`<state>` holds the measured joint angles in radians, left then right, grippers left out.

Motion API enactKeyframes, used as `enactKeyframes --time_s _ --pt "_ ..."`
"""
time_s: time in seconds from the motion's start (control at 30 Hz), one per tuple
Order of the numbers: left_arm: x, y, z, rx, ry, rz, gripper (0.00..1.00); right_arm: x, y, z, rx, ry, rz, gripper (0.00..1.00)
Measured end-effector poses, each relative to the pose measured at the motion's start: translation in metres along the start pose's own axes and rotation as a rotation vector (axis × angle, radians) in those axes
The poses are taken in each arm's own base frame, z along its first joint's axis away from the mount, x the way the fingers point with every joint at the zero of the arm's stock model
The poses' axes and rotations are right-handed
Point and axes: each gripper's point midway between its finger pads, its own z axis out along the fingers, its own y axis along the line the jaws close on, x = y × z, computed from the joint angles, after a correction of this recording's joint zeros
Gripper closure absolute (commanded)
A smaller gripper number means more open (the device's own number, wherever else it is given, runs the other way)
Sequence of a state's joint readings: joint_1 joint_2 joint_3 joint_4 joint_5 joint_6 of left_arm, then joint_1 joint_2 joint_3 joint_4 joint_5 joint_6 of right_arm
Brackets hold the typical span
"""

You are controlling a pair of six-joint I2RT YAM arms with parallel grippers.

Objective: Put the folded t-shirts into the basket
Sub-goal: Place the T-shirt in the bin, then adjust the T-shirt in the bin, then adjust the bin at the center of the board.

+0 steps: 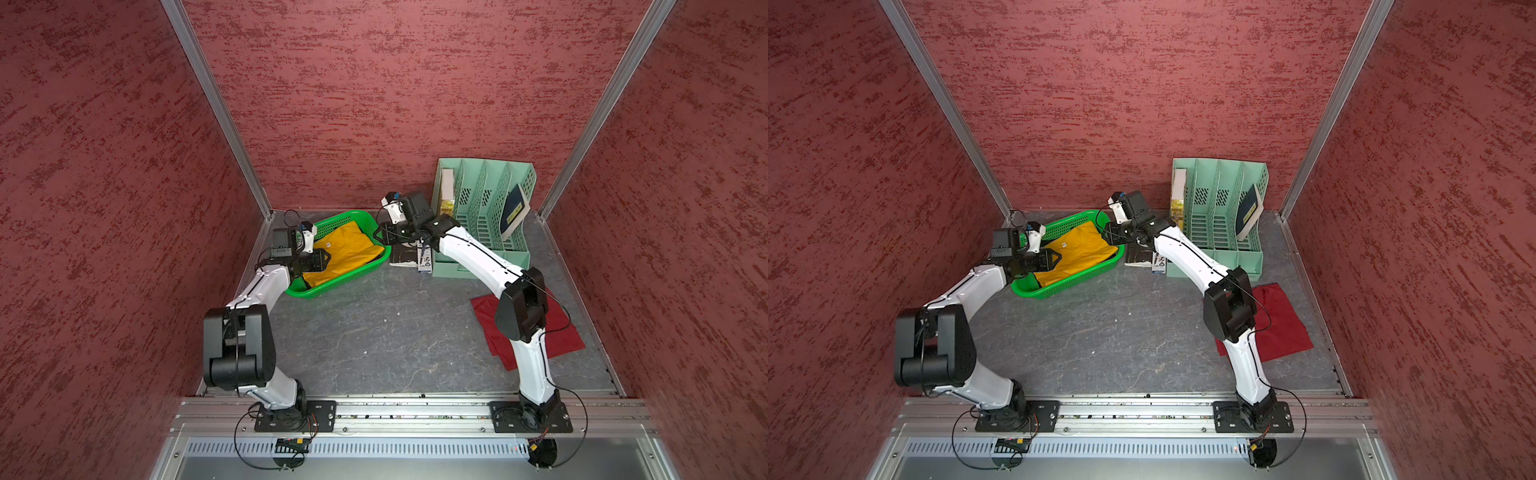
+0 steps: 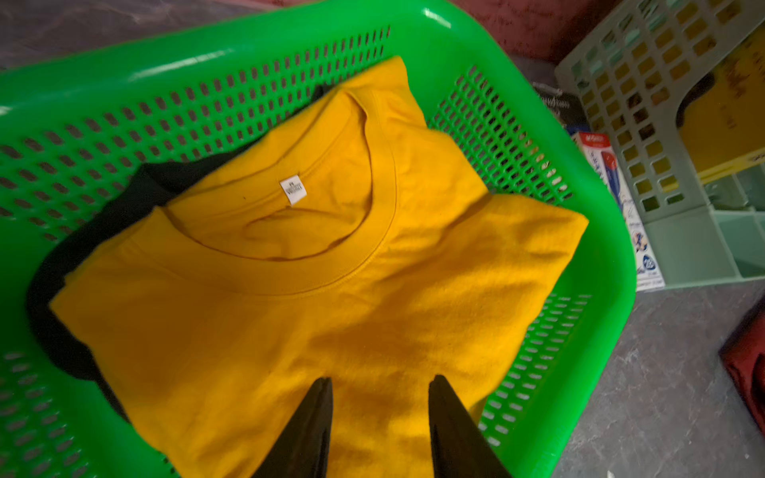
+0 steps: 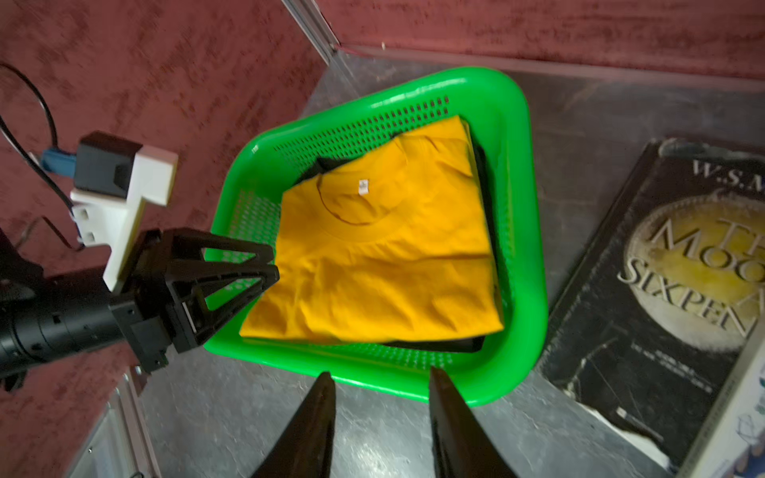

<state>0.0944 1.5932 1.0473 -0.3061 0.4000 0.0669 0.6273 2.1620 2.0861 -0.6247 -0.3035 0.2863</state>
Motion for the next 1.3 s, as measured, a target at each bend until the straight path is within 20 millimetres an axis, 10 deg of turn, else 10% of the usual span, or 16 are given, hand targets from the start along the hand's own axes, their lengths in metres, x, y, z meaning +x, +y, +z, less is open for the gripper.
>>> enactKeyframes --time_s 0.3,0.93,1.3 --pt "0.039 0.035 0.011 -0.173 0.205 0.000 0.72 0.015 -0.013 0.020 0.040 0.131 -0.092 0.63" --pt "0.047 0.117 0.026 -0.504 0.399 0.099 0.76 0.047 -0.041 0.095 0.009 0.208 -0.202 0.75" --pt "0.022 0.113 0.021 -0.473 0.311 0.096 0.72 0.064 -0.037 0.097 -0.031 0.259 -0.303 0.89"
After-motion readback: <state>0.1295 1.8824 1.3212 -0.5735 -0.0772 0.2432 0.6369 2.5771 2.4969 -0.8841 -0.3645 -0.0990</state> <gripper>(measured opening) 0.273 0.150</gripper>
